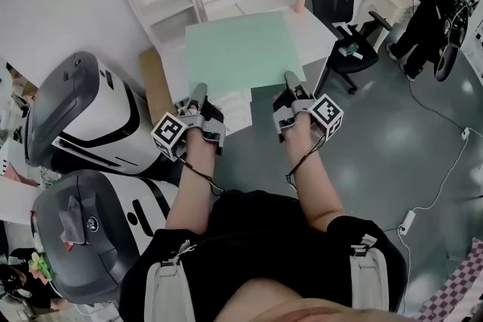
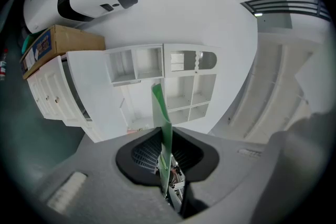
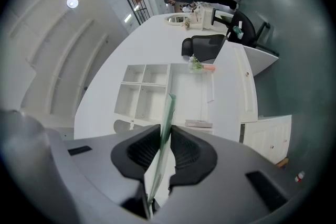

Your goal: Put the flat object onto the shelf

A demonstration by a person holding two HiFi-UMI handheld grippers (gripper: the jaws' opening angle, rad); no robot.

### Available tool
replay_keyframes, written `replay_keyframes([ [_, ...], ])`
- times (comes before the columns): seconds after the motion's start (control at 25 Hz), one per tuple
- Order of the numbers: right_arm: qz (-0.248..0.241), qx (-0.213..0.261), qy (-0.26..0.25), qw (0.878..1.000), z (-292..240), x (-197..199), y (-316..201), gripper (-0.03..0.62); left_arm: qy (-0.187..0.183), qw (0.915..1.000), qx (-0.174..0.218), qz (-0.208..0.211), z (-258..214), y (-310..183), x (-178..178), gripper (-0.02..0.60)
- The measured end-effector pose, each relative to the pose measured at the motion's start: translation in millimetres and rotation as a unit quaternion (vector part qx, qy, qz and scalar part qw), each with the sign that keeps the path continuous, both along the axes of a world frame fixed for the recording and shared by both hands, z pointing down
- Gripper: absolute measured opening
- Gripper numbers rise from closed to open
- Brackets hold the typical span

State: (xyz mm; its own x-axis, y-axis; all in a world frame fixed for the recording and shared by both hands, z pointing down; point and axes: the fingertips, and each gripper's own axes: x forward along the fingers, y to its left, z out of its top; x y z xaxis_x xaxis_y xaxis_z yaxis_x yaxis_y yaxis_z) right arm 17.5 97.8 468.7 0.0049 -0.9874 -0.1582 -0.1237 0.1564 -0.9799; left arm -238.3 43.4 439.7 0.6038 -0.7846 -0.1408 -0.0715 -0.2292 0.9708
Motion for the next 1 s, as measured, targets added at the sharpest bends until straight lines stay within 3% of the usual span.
replay_keyframes([
  [0.52, 0.003, 0.009, 0.011, 1.000, -5.0, 29.9, -13.7, 0.060, 0.014, 0.9999, 0.002, 0.002, 5.2, -13.1, 29.2, 0.054],
  [0.8, 0.014, 0.018, 0.023, 0.999, -12.3, 56.1, -52.5, 0.060, 0.034, 0.9991, -0.003, 0.024, 2.9, -51.1, 55.8, 0.054],
  [1.0, 0.018, 0.024, 0.018, 0.999, -13.3, 72.1, -86.8, 0.060, 0.023, 0.9993, 0.014, 0.027, -5.4, -86.7, 71.0, 0.055],
])
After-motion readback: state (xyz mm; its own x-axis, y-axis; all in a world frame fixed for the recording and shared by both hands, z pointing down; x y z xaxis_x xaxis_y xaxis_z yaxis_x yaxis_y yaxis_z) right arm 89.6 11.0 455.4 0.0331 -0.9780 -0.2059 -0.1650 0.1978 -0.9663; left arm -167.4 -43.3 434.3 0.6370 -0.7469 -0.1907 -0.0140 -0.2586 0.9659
